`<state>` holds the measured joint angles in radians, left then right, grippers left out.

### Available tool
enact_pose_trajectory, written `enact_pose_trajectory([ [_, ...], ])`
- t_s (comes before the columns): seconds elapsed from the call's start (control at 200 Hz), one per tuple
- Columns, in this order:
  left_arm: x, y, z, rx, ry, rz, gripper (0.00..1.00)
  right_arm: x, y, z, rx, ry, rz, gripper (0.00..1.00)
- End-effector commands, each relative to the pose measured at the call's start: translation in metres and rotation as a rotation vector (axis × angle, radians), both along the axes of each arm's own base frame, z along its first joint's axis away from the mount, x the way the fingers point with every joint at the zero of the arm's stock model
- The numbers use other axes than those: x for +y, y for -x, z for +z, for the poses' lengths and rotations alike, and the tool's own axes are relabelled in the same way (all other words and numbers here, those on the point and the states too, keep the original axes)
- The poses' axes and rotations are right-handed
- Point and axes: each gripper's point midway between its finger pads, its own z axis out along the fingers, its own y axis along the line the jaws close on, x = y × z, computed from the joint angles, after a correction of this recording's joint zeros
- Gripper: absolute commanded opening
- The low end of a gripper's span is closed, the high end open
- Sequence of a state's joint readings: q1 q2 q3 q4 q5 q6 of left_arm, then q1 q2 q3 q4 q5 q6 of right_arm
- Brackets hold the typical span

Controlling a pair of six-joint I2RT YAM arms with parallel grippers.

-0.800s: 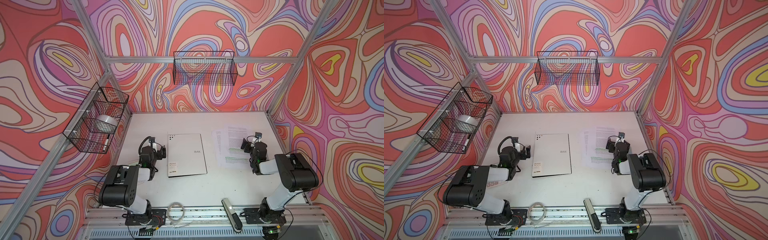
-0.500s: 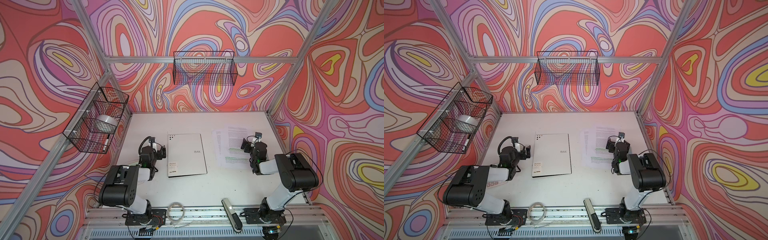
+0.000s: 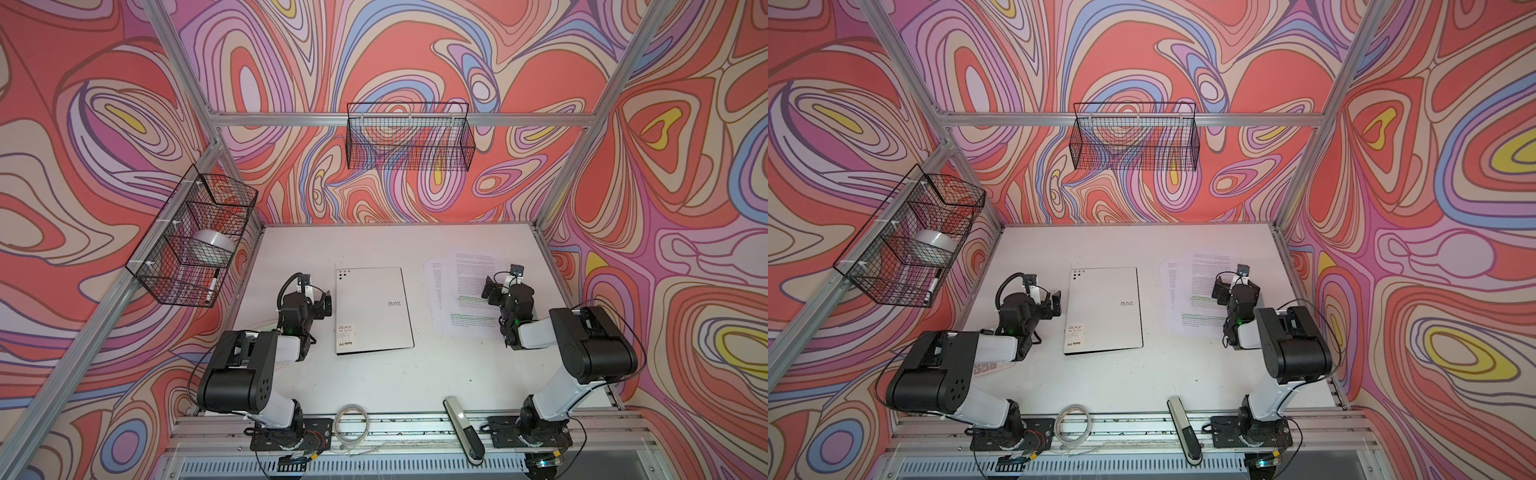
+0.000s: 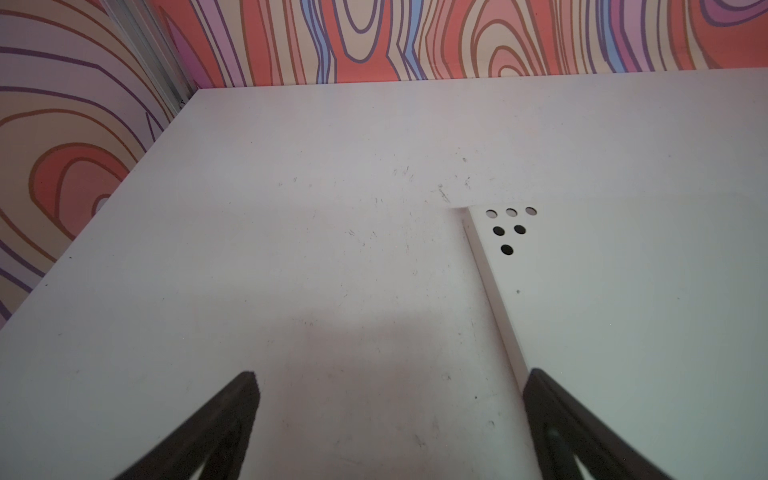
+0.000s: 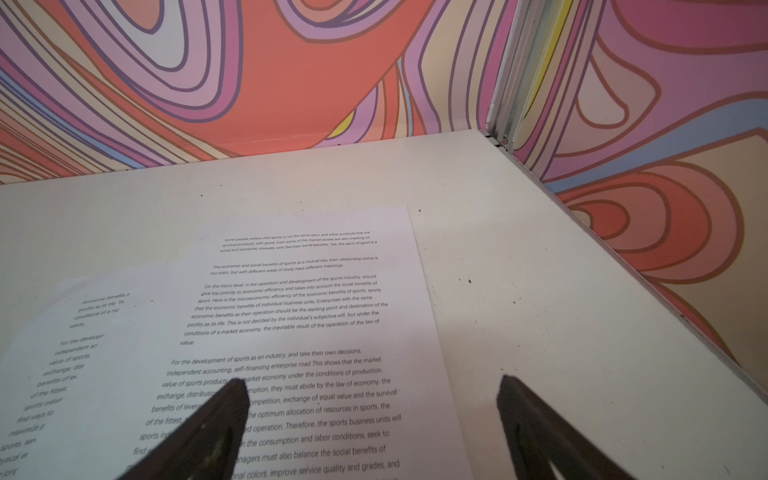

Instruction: Put the files into the folder

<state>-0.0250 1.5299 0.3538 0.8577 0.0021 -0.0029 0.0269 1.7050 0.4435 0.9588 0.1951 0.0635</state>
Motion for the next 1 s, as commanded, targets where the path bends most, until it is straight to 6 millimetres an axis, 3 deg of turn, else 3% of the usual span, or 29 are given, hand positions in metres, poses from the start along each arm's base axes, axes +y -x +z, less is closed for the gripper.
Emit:
enact_pose_trajectory([
  [0.0,0.003,-0.008,0.012,-0.045,-0.012,0.007,1.0,-0.004,-0.005,0.006,-0.024,0.013,-0.014,0.99],
  [0.491,0.004,-0.009,0.012,-0.043,-0.016,0.007,1.0,-0.003,-0.005,0.005,-0.023,0.012,-0.011,0.98],
  [0.611,0.001,-0.009,0.015,-0.047,-0.02,-0.013,1.0,-0.016,0.001,0.012,-0.03,0.001,-0.09,0.98],
  [0.751,-0.004,-0.012,0.04,0.031,-0.037,-0.025,1.0,-0.009,0.003,0.019,-0.061,0.029,-0.067,0.99],
  [0.771,-0.004,-0.019,0.057,0.016,-0.041,-0.024,1.0,-0.008,0.002,0.018,-0.056,0.029,-0.065,0.99],
  [0.841,-0.006,-0.019,0.075,0.07,-0.05,-0.039,1.0,-0.008,0.0,0.022,-0.041,0.038,-0.069,0.99],
  [0.891,-0.012,-0.016,0.084,0.159,-0.051,-0.074,1.0,-0.01,-0.003,0.033,-0.011,0.039,-0.079,0.99],
  [0.997,-0.019,-0.004,0.101,0.343,-0.036,-0.093,1.0,-0.007,-0.007,0.082,-0.042,-0.009,-0.079,0.99],
])
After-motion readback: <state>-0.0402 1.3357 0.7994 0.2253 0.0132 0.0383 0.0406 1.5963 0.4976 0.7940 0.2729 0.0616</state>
